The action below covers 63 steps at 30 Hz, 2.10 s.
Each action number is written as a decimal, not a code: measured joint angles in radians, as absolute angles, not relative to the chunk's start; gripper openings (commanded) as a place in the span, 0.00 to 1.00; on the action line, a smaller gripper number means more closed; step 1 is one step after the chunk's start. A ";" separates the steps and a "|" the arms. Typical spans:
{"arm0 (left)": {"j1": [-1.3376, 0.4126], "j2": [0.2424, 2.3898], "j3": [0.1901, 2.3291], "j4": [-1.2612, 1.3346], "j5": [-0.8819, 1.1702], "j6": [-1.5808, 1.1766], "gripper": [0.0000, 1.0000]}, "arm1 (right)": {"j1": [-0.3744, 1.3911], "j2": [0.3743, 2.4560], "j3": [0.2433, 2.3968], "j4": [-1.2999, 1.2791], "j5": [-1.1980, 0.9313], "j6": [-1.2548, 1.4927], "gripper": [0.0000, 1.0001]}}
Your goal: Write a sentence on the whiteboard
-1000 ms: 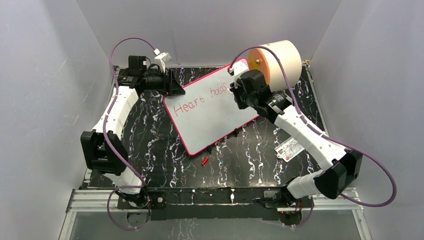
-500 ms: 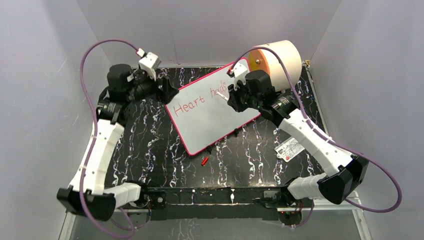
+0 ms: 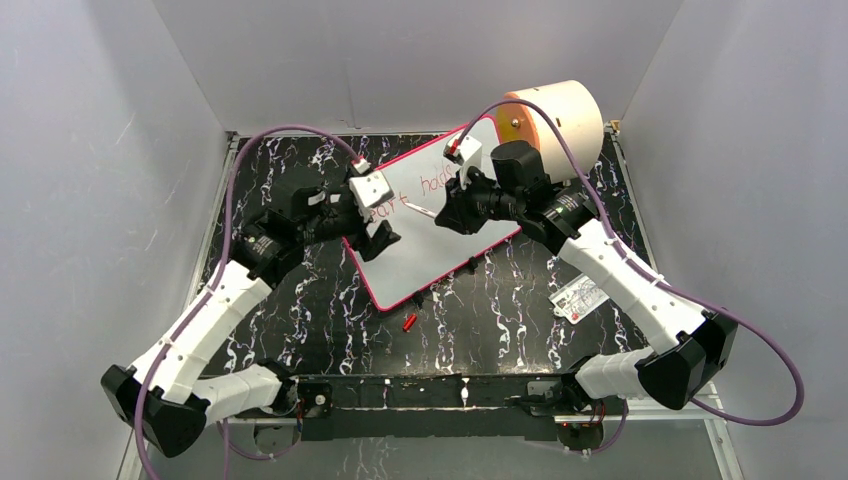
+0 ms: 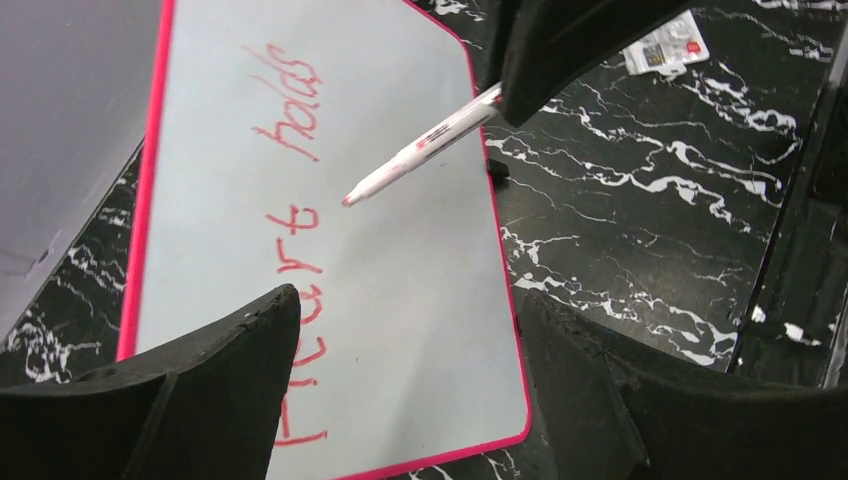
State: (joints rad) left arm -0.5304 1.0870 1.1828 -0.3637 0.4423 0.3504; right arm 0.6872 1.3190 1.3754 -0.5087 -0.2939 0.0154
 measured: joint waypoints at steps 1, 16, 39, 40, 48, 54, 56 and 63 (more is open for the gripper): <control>-0.553 1.093 1.177 -0.360 0.439 0.375 0.79 | 0.687 1.319 1.375 -0.506 -0.312 0.015 0.00; -0.651 1.153 1.155 -0.287 0.410 0.595 0.68 | 0.687 1.319 1.362 -0.496 -0.456 0.014 0.00; -0.659 1.158 1.058 -0.168 0.525 0.710 0.17 | 0.687 1.333 1.360 -0.490 -0.559 0.016 0.00; -0.659 1.158 1.057 -0.166 0.527 0.711 0.11 | 0.687 1.334 1.359 -0.487 -0.561 0.018 0.00; -0.659 1.150 1.008 -0.158 0.551 0.740 0.00 | 0.681 1.328 1.308 -0.415 -0.573 0.061 0.22; -0.662 1.147 0.988 -0.146 0.541 0.731 0.00 | 0.680 1.328 1.278 -0.365 -0.562 0.123 0.45; -0.663 1.146 0.988 -0.136 0.533 0.724 0.00 | 0.681 1.328 1.278 -0.345 -0.560 0.142 0.47; -0.663 1.146 0.988 -0.119 0.511 0.698 0.00 | 0.682 1.328 1.278 -0.310 -0.552 0.182 0.46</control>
